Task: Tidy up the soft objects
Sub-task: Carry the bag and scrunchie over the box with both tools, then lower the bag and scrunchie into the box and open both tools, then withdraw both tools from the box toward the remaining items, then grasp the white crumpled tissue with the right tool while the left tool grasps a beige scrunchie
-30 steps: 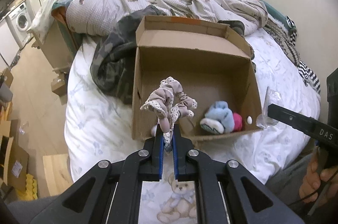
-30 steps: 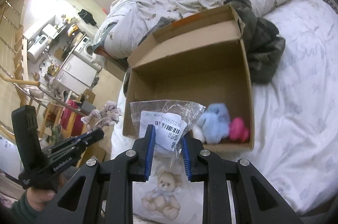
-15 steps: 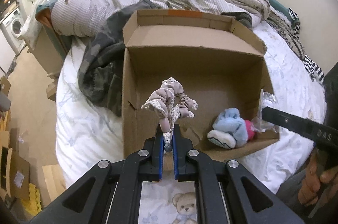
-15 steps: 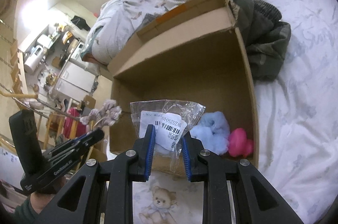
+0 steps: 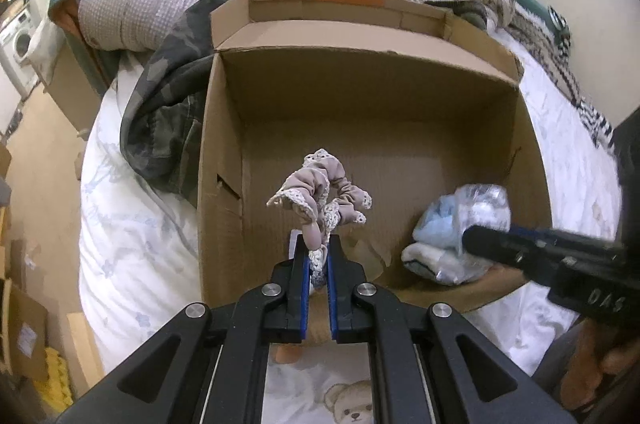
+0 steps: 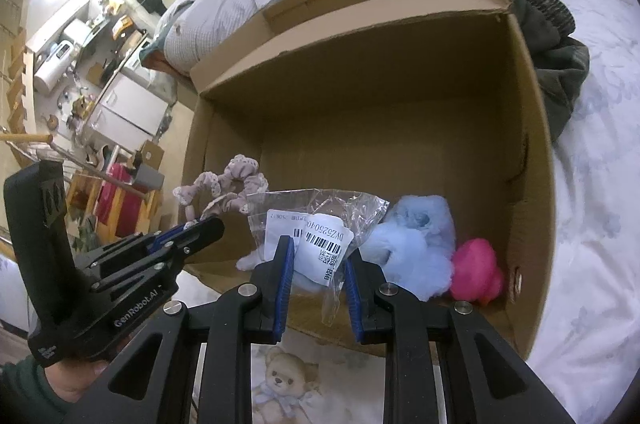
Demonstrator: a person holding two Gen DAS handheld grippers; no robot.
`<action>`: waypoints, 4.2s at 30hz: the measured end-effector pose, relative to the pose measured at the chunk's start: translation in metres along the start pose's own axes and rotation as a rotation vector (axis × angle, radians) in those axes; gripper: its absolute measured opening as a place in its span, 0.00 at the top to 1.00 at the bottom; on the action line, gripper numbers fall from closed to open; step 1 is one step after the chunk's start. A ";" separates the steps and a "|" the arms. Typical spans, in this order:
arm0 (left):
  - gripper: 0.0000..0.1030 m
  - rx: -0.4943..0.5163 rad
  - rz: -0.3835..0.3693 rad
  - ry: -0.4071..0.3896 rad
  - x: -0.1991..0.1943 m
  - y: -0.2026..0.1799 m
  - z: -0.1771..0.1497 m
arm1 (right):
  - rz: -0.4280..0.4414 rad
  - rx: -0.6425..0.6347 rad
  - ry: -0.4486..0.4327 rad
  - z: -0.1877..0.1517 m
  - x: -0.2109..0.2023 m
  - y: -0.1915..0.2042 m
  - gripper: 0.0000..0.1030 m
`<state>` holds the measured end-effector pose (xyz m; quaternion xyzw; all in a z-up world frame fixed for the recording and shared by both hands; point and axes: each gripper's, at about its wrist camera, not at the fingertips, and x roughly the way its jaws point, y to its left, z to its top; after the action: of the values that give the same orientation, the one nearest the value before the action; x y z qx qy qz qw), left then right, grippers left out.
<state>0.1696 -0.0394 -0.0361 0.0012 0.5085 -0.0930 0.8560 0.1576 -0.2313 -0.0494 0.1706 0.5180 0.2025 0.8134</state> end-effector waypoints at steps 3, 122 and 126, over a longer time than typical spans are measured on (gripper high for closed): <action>0.93 0.000 0.020 0.001 0.002 0.003 0.000 | -0.010 0.003 0.020 0.001 0.008 -0.002 0.75; 0.95 -0.045 0.027 0.200 0.019 0.034 -0.085 | -0.159 -0.083 0.187 -0.067 0.077 0.036 0.83; 0.95 -0.053 0.039 0.201 0.015 0.034 -0.087 | -0.152 -0.088 0.168 -0.073 0.064 0.036 0.87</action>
<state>0.1065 -0.0003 -0.0939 -0.0025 0.5939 -0.0623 0.8021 0.1097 -0.1633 -0.1113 0.0776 0.5865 0.1764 0.7867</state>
